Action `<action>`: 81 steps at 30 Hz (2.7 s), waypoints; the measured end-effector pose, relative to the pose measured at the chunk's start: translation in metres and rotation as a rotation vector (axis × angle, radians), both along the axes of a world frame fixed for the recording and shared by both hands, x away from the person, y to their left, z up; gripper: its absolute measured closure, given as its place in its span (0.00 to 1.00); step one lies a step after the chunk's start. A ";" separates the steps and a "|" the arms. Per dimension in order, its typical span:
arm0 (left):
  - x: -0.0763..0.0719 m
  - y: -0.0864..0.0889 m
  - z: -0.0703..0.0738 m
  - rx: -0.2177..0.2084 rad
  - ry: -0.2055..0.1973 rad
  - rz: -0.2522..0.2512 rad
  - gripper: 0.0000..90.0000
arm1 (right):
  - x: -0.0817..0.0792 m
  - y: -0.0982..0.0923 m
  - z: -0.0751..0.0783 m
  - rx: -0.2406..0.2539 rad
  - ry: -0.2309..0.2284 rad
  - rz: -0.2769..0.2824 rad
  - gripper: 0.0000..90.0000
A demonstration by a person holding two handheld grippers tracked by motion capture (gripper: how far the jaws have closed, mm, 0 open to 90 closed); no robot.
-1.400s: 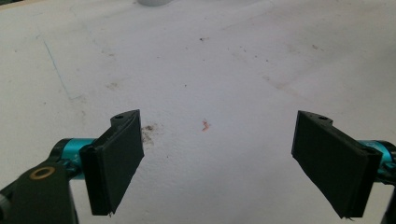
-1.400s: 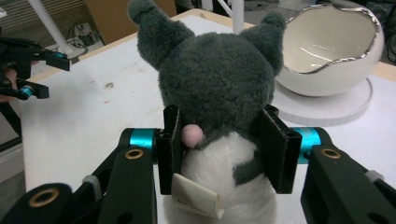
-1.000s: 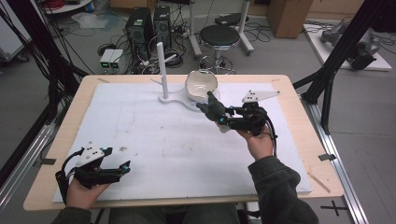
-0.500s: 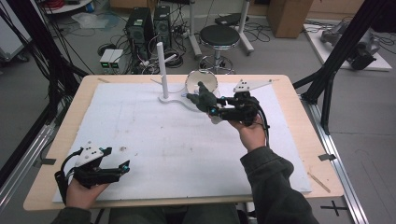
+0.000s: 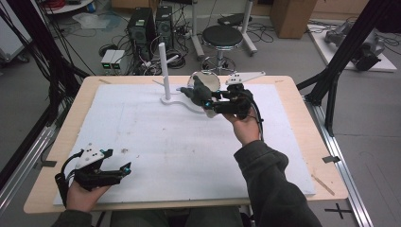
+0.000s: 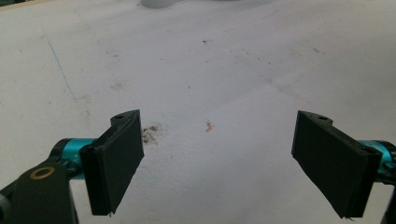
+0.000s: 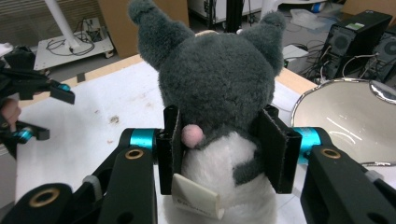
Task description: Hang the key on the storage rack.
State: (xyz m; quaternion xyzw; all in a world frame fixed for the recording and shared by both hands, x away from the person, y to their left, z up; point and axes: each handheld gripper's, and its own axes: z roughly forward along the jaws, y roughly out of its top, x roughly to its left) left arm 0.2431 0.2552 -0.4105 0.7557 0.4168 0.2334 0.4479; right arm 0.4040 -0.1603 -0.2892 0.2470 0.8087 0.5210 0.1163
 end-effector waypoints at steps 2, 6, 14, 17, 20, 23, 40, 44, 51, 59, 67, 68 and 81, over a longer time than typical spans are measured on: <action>0.000 0.000 0.000 0.002 0.000 -0.001 0.19 | 0.003 0.004 0.001 -0.014 0.002 -0.004 0.62; 0.000 0.000 0.000 0.000 0.000 0.000 0.19 | 0.008 0.012 0.004 -0.024 -0.005 0.001 0.62; 0.000 0.001 0.000 -0.002 0.002 -0.002 0.19 | 0.018 0.025 0.006 -0.029 -0.009 -0.004 0.62; 0.000 0.001 0.000 -0.001 0.002 -0.002 0.19 | 0.021 0.028 0.007 -0.022 -0.014 -0.010 0.62; 0.000 0.001 0.000 0.001 -0.002 0.000 0.19 | 0.024 0.031 0.009 -0.021 -0.013 -0.013 0.62; 0.000 0.001 0.000 -0.002 -0.001 0.002 0.19 | 0.027 0.034 0.011 -0.031 -0.015 -0.016 0.62; 0.000 0.002 0.000 -0.007 -0.003 0.000 0.19 | 0.040 0.047 0.020 -0.039 -0.026 -0.032 0.62; 0.000 0.002 0.000 -0.007 -0.002 0.004 0.19 | 0.043 0.053 0.019 -0.038 -0.022 -0.040 0.62; 0.000 0.003 0.000 -0.006 -0.003 0.004 0.19 | 0.050 0.060 0.015 -0.036 -0.022 -0.044 0.62; 0.000 0.003 0.000 -0.008 -0.002 0.002 0.19 | 0.055 0.064 0.009 -0.052 -0.014 -0.058 0.62; 0.000 0.003 -0.001 -0.009 -0.001 0.004 0.19 | 0.061 0.072 0.002 -0.063 -0.010 -0.073 0.62; 0.000 0.003 -0.001 -0.007 -0.003 0.004 0.19 | 0.062 0.073 0.002 -0.068 -0.009 -0.077 0.62; 0.001 0.004 0.000 -0.008 -0.004 0.003 0.19 | 0.073 0.078 -0.010 -0.077 0.017 -0.122 0.61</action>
